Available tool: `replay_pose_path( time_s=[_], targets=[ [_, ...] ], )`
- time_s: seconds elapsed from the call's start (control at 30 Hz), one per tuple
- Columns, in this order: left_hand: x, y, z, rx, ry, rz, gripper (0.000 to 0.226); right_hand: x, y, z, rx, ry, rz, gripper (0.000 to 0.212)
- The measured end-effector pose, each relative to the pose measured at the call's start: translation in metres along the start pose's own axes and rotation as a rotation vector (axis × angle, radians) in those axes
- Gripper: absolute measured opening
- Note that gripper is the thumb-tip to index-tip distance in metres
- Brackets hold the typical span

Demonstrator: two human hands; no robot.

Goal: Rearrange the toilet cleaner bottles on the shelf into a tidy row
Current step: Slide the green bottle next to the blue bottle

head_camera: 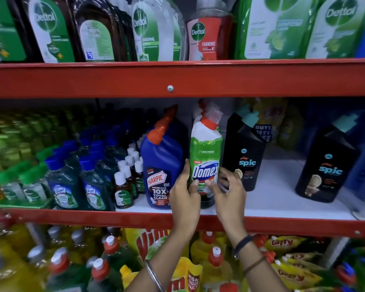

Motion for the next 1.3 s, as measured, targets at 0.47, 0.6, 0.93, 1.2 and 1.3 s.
replay_pose_path(
  time_s=[0.47,0.6,0.93,1.2,1.3],
  targets=[
    [0.004,0.014,-0.015,-0.031,0.08,-0.009,0.056,0.003,-0.005,0.003,-0.005,-0.034,-0.058,0.044],
    [0.023,0.021,-0.041,0.016,0.15,-0.074,0.058,0.008,-0.017,0.005,-0.031,-0.007,-0.008,0.037],
    [0.08,0.104,-0.087,-0.137,0.192,-0.31,0.045,0.026,-0.173,0.067,0.412,-0.062,-0.044,0.042],
    [0.087,0.235,-0.113,-0.548,-0.167,-0.292,0.045,0.067,-0.229,0.127,0.38,0.05,-0.131,0.057],
    [0.08,0.265,-0.118,-0.594,-0.252,-0.241,0.049,0.083,-0.23,0.141,0.293,0.086,-0.165,0.063]
  ],
)
Point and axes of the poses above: each hand's wrist, its own z-axis towards the middle knuckle, its own y-axis out of the palm, x = y × z, the point moved 10 cm from there along z, towards the middle knuckle, and after that the axes turned 14 degrees about x, right-handed, at the moved point
